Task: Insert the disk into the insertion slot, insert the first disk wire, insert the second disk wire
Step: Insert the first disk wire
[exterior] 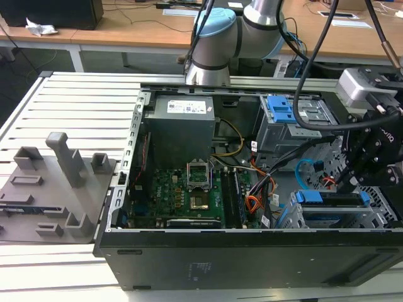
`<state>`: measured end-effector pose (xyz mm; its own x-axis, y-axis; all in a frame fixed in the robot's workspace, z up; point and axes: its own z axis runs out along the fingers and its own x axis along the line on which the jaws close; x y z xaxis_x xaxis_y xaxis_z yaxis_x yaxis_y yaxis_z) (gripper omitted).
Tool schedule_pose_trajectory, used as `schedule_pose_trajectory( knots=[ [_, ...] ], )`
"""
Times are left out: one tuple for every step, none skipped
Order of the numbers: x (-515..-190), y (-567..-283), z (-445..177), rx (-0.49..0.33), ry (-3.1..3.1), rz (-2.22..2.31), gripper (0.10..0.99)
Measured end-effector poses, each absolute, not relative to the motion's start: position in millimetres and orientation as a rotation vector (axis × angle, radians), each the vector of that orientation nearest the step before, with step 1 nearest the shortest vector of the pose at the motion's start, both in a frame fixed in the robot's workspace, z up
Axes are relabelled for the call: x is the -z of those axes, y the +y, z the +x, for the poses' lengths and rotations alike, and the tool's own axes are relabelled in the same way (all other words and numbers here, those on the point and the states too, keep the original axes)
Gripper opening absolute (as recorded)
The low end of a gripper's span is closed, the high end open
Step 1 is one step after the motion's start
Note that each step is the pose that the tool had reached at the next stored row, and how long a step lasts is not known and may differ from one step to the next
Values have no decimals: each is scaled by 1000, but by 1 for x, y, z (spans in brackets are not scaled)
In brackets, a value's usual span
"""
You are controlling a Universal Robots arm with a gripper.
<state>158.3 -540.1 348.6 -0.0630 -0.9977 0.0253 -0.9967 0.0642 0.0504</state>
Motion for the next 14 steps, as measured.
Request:
schedule_pose_trajectory(
  knots=[
    [-348,-541,159,30,-2252,2113,161],
    [-348,-541,160,31,-2252,2114,161],
    [-347,-541,160,31,-2252,2113,161],
    [-347,-541,161,31,-2252,2113,161],
    [-347,-541,161,32,-2253,2114,161],
    [-346,-541,161,33,-2253,2114,161],
    [-346,-541,162,34,-2253,2115,161],
    [-346,-541,162,35,-2254,2115,161],
    [-345,-542,162,35,-2254,2115,161],
    [-344,-543,162,36,-2254,2115,161],
    [-343,-544,163,36,-2254,2115,161],
    [-343,-544,163,36,-2254,2115,161],
    [-342,-546,163,36,-2254,2115,161],
    [-341,-546,164,36,-2254,2115,161]
  ],
)
